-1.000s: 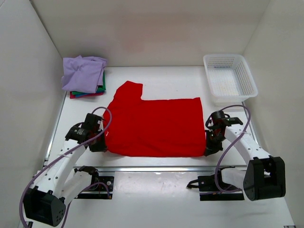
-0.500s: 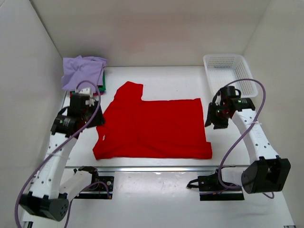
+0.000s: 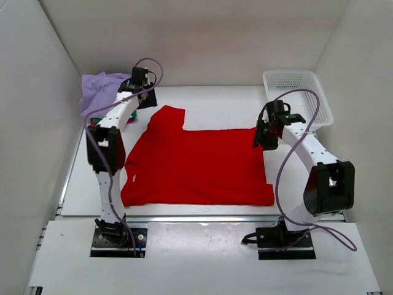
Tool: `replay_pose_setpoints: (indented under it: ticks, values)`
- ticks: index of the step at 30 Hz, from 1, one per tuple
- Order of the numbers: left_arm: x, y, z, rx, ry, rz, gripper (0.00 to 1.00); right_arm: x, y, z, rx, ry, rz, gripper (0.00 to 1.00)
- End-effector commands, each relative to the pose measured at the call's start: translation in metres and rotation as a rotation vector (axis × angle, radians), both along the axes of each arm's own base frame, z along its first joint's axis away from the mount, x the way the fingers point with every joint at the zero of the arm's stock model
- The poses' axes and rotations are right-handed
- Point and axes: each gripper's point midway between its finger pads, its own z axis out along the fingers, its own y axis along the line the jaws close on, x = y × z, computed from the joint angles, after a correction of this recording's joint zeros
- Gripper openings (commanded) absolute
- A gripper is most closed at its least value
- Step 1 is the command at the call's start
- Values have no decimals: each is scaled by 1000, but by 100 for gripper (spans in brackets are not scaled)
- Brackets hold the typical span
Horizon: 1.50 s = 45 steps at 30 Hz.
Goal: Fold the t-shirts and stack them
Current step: Grap the side of the flattened tshirt furthest away from the robot with both arms
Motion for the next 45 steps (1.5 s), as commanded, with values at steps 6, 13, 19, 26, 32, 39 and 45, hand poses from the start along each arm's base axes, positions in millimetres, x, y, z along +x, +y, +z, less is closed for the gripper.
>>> replay_pose_setpoints:
  ticks: [6, 13, 19, 26, 32, 39, 45]
  values:
    - [114, -12, 6, -55, -145, 14, 62, 35, 8, 5, -16, -95, 12, 38]
    - [101, -15, -63, -59, 14, 18, 68, 41, 7, 1, -7, -96, -5, 38]
    - [76, -19, -100, -74, 159, 28, 73, 46, 11, -12, -4, -81, 6, 37]
    - [73, -37, -97, -178, 175, -9, 61, 46, 9, -27, 8, -72, 1, 37]
    - [58, -50, -101, -131, 221, -41, 22, 74, -13, -45, -33, -63, -56, 39]
    - [62, -53, -82, -95, 170, -70, 0, 117, -26, -41, -45, -134, -106, 42]
    - [58, -49, -44, -66, 124, -77, 0, 152, -24, -32, -59, -166, -155, 45]
